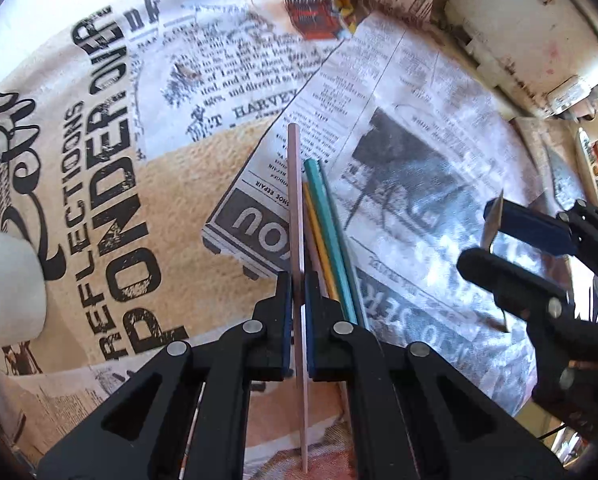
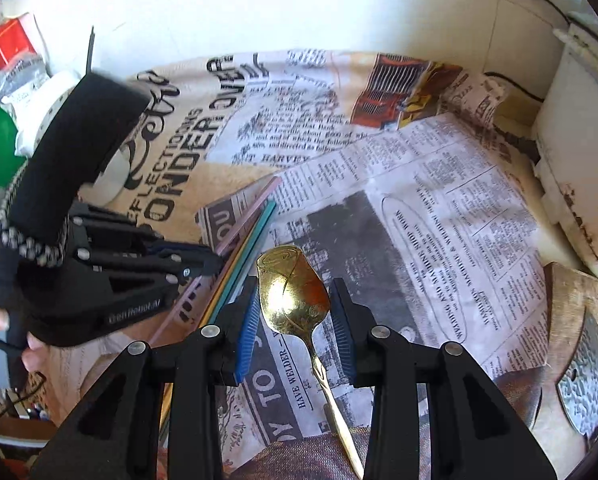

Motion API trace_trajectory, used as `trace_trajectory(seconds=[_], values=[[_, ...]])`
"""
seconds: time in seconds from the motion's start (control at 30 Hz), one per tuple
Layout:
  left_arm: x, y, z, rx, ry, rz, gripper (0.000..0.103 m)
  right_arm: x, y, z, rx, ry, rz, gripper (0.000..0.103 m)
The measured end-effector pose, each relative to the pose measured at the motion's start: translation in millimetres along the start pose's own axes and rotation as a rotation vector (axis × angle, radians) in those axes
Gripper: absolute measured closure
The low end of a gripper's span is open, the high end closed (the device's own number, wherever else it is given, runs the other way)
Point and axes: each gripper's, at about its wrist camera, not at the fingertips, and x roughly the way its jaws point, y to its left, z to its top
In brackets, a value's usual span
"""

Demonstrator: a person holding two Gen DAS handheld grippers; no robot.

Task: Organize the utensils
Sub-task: 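Lift the chopstick and gold spoon and carry them over the white cup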

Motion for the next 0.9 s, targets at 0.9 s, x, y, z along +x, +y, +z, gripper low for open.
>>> trace_trajectory(seconds=[0.9], values=[[-190,44,-64,-0.196,-0.547,0.147,0.099,-92,62,47,-0.028,-0.271,0.053,0.072]])
